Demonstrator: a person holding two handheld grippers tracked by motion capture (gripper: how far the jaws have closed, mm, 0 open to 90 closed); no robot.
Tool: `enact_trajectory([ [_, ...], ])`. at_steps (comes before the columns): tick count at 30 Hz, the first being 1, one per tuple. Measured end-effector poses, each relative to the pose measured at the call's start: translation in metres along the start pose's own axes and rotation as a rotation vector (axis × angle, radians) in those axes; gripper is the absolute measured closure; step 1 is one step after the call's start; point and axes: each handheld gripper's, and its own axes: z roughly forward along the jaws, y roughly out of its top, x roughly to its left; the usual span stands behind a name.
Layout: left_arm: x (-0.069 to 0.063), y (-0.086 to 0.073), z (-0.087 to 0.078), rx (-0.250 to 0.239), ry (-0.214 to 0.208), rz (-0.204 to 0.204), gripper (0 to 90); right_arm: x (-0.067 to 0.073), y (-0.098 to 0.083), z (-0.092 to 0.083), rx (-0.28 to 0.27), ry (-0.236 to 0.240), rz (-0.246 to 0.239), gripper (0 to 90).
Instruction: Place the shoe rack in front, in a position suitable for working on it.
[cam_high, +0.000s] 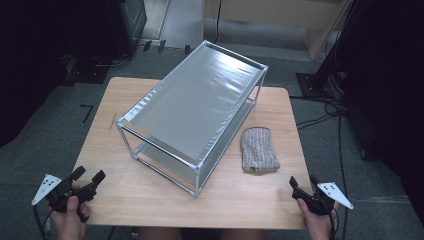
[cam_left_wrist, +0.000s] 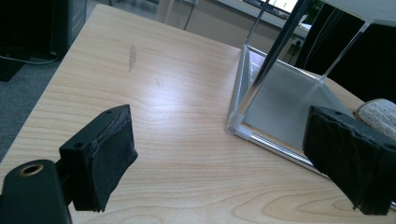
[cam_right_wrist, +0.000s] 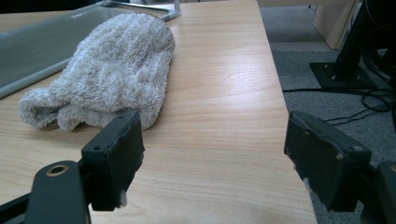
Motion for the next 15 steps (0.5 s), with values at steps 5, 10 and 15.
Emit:
enact_trajectory([
  [5,-0.008,0.002,-0.001,-0.028,0.023,0.094,9.4,-0.001,0.001,-0.001,-0.009,-0.003,0.004,21.8],
  [10,-0.018,0.004,0.008,0.001,0.028,0.18,9.4,0.012,0.008,0.001,-0.002,0.043,0.024,25.6],
  [15,-0.017,0.008,0.014,0.008,0.02,0.167,9.4,0.045,0.02,0.006,-0.027,0.105,-0.026,25.9],
])
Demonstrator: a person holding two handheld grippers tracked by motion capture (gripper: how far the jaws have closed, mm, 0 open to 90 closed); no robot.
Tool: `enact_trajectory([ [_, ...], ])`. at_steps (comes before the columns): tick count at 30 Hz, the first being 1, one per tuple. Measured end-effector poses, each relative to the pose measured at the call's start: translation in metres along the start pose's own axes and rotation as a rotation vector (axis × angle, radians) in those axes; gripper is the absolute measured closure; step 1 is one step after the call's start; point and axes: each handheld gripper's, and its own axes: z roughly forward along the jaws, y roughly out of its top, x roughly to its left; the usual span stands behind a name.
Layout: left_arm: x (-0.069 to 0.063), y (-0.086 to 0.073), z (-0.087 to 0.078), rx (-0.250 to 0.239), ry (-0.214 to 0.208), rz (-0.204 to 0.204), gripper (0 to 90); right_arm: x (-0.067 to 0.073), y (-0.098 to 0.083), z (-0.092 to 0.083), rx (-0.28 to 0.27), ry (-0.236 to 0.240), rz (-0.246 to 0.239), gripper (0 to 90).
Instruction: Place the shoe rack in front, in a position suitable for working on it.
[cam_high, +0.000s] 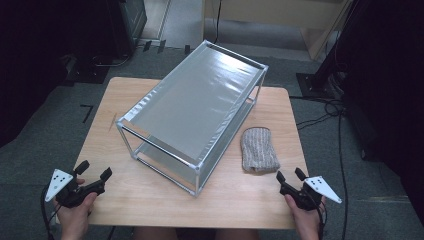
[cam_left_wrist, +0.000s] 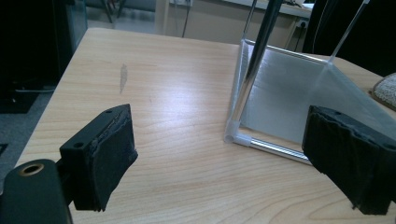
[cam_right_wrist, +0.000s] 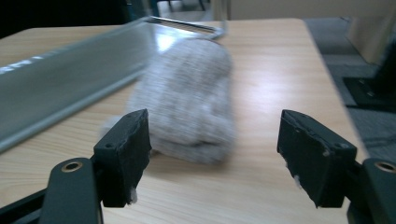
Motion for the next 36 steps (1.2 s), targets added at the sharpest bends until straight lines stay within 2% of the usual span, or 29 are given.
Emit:
enact_trajectory([
  [1,0.0,0.0,0.001,0.0,0.004,-0.007,9.4,0.014,0.004,0.003,-0.005,0.028,-0.021,26.0],
  [3,0.0,0.001,0.003,0.008,0.007,-0.002,9.4,0.019,0.005,0.003,-0.004,0.038,-0.029,26.1],
  [6,-0.001,0.003,0.004,0.004,0.008,0.002,11.4,0.04,0.009,0.006,-0.01,0.078,-0.061,26.3],
  [7,-0.003,0.004,0.005,-0.005,0.009,0.008,13.4,0.052,0.011,0.007,-0.014,0.11,-0.071,26.5],
  [9,-0.004,0.004,0.006,-0.006,0.005,0.015,13.4,0.056,0.012,0.007,-0.014,0.119,-0.077,26.5],
  [12,-0.007,0.005,0.009,-0.008,-0.003,0.019,13.7,0.074,0.014,0.008,-0.013,0.157,-0.098,26.6],
  [13,-0.009,0.006,0.011,-0.003,-0.007,0.024,13.7,0.085,0.013,0.008,-0.011,0.177,-0.113,26.9],
  [14,-0.009,0.006,0.012,-0.001,-0.01,0.029,13.7,0.085,0.013,0.008,-0.011,0.177,-0.113,26.9],
  [16,-0.013,0.006,0.016,0.01,-0.002,0.041,14.2,0.095,0.013,0.009,-0.008,0.207,-0.117,27.1],
  [19,-0.02,0.006,0.021,0.021,0.032,0.063,20.2,0.111,0.012,0.009,-0.002,0.242,-0.13,27.4],
  [21,-0.023,0.007,0.024,0.025,0.039,0.074,23.5,0.13,0.009,0.009,0.006,0.291,-0.158,28.1],
  [22,-0.025,0.007,0.026,0.025,0.039,0.08,23.5,0.13,0.009,0.009,0.006,0.291,-0.158,28.1],
  [23,-0.026,0.008,0.028,0.027,0.043,0.086,25.1,0.141,0.005,0.008,0.019,0.326,-0.168,28.9],
  [25,-0.029,0.009,0.033,0.038,0.048,0.091,26.6,0.146,0.004,0.008,0.025,0.339,-0.165,29.1],
  [27,-0.032,0.01,0.039,0.037,0.036,0.097,29.0,0.156,0.002,0.007,0.034,0.39,-0.145,30.3],
  [29,-0.036,0.011,0.047,0.041,0.035,0.117,31.4,0.165,-0.001,0.007,0.031,0.419,-0.143,34.4],
  [30,-0.038,0.011,0.05,0.039,0.036,0.115,34.0,0.172,-0.003,0.007,0.034,0.431,-0.149,38.0],
  [35,-0.042,0.011,0.064,0.052,0.041,0.093,43.1,0.191,-0.01,0.012,0.056,0.443,-0.157,43.7],
  [36,-0.043,0.011,0.066,0.053,0.05,0.086,50.5,0.195,-0.012,0.014,0.064,0.436,-0.167,44.4],
])
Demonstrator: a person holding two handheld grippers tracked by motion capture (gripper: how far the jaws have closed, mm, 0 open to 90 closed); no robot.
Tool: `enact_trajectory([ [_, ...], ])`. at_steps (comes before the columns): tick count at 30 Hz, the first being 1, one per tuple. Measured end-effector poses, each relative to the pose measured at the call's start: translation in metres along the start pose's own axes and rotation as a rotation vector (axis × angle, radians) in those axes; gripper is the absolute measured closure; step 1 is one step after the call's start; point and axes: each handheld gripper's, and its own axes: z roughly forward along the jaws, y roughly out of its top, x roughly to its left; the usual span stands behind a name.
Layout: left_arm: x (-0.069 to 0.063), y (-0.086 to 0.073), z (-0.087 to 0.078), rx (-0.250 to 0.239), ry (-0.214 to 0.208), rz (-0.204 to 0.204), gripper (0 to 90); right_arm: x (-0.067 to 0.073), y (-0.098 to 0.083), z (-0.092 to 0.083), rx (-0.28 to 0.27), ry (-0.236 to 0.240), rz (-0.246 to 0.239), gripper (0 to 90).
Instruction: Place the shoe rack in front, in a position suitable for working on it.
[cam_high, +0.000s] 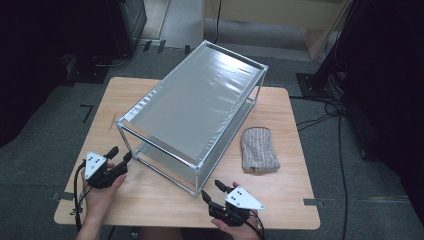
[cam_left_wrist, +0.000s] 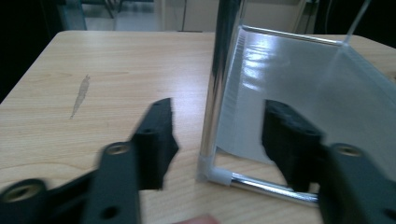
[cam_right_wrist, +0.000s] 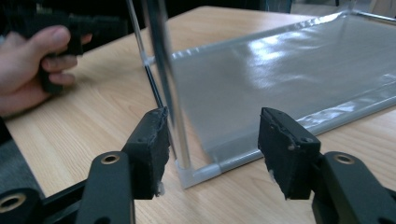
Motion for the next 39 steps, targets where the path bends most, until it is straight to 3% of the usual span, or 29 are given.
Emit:
enact_trajectory([
  [1,-0.001,0.001,0.004,0.011,0.009,-0.005,56.0,0.006,-0.002,0.007,0.015,-0.008,-0.012,45.6],
  [4,-0.001,0.0,0.013,0.054,0.05,-0.038,59.9,0.012,-0.002,0.012,0.018,-0.005,-0.011,46.9],
  [5,-0.001,-0.001,0.016,0.063,0.055,-0.047,60.9,0.015,-0.002,0.016,0.015,-0.024,-0.028,48.9],
  [8,-0.003,-0.002,0.022,0.089,0.066,-0.028,68.3,0.022,-0.003,0.022,0.005,-0.048,-0.057,55.5],
  [12,0.001,-0.001,0.024,0.088,0.032,-0.041,80.1,0.028,-0.005,0.028,-0.006,-0.084,-0.07,68.8],
  [17,0.003,-0.001,0.019,0.098,0.018,-0.014,81.4,0.033,-0.005,0.028,-0.01,-0.076,-0.093,80.1],
  [29,-0.003,-0.009,-0.008,0.124,0.006,0.017,81.9,0.022,-0.007,0.016,0.008,-0.068,-0.107,82.1],
  [33,-0.006,-0.012,-0.021,0.131,0.011,0.006,81.8,0.014,-0.014,0.01,0.015,-0.105,-0.096,85.7],
  [35,-0.007,-0.014,-0.027,0.132,0.01,0.0,81.8,0.006,-0.017,0.008,0.023,-0.121,-0.067,86.3],
  [37,-0.008,-0.016,-0.032,0.134,0.012,-0.008,81.7,-0.001,-0.016,0.006,0.017,-0.11,-0.038,85.1],
  [39,-0.01,-0.018,-0.037,0.133,0.016,-0.015,81.6,-0.005,-0.014,0.003,0.005,-0.052,-0.02,77.1],
])
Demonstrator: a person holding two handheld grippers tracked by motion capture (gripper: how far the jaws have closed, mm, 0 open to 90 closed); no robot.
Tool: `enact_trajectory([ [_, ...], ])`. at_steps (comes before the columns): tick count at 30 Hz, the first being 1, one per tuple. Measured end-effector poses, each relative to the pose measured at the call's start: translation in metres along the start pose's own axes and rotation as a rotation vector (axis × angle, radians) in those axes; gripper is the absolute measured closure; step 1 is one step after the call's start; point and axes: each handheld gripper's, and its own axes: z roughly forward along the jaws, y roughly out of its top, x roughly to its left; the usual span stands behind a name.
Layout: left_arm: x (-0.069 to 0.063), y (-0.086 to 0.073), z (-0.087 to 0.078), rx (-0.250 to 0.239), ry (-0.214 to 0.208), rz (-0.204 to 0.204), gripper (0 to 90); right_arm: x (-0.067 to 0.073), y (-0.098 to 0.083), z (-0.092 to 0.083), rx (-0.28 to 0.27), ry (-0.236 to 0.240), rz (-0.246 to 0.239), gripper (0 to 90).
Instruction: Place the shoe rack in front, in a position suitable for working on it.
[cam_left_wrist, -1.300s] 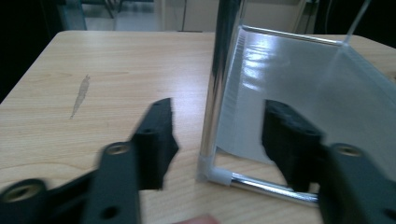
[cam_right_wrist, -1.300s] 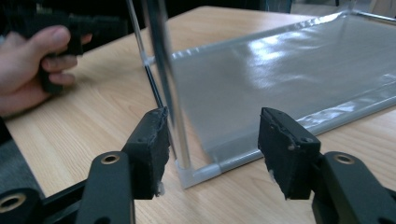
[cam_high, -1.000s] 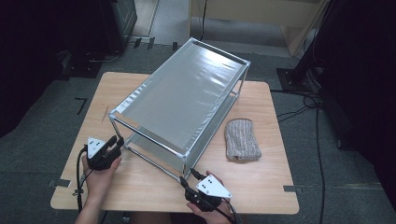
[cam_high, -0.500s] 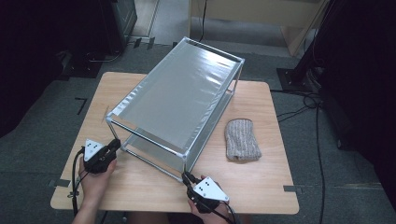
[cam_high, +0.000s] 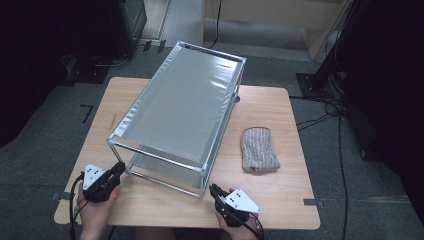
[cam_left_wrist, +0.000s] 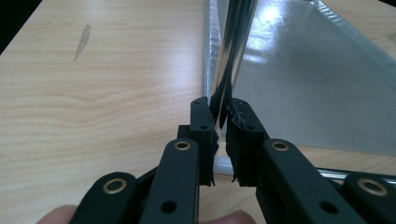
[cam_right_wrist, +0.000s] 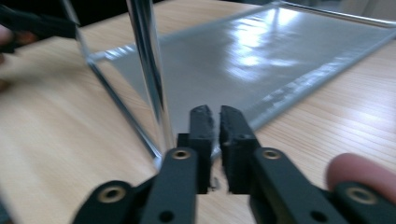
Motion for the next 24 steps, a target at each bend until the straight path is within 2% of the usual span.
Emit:
enact_trajectory([
  [2,-0.003,-0.003,-0.004,-0.004,0.002,-0.011,81.5,0.002,0.001,-0.004,-0.015,0.084,0.015,64.7],
  [4,-0.005,-0.005,-0.007,-0.004,-0.002,-0.011,81.4,0.009,0.001,-0.007,-0.033,0.13,-0.012,48.5],
  [5,-0.007,-0.006,-0.009,-0.003,-0.001,-0.014,81.3,0.013,0.001,-0.009,-0.048,0.159,-0.026,43.6],
  [6,-0.007,-0.007,-0.01,-0.002,-0.001,-0.016,81.3,0.017,0.001,-0.009,-0.059,0.175,-0.041,40.5],
  [8,-0.008,-0.007,-0.01,-0.004,0.0,-0.018,81.4,0.021,0.002,-0.009,-0.066,0.169,-0.053,40.0],
  [9,-0.01,-0.008,-0.012,-0.003,-0.001,-0.012,81.4,0.024,0.003,-0.008,-0.063,0.149,-0.058,42.2],
  [10,-0.012,-0.01,-0.014,-0.004,-0.003,-0.004,81.4,0.028,0.003,-0.002,-0.02,0.029,-0.09,56.8],
  [11,-0.013,-0.012,-0.016,-0.001,-0.005,0.003,81.5,0.027,0.002,0.0,-0.009,-0.001,-0.093,62.4],
  [13,-0.013,-0.014,-0.019,0.019,-0.007,0.016,81.6,0.021,0.0,0.002,-0.003,-0.005,-0.05,69.8],
  [14,-0.013,-0.014,-0.019,0.019,-0.007,0.016,82.2,0.018,0.0,0.002,-0.003,0.015,-0.028,71.0],
  [15,-0.013,-0.019,-0.02,0.032,-0.009,0.007,87.7,0.015,0.0,0.002,-0.009,0.02,-0.012,73.7],
  [16,-0.013,-0.02,-0.021,0.043,-0.007,0.006,88.1,0.014,0.0,0.002,-0.013,0.004,-0.014,76.2],
  [18,-0.012,-0.021,-0.024,0.031,-0.007,-0.005,87.9,0.011,0.0,0.003,-0.024,-0.028,0.002,79.8],
  [20,-0.012,-0.02,-0.025,0.017,-0.02,-0.013,84.3,0.007,0.0,0.003,-0.027,-0.024,0.029,80.1],
  [22,-0.011,-0.019,-0.027,-0.02,-0.081,-0.037,74.9,0.005,0.0,0.003,-0.029,-0.021,0.029,80.3],
  [24,-0.013,-0.017,-0.024,-0.032,-0.132,-0.038,63.1,0.005,-0.001,0.002,-0.028,-0.028,0.025,80.5],
])
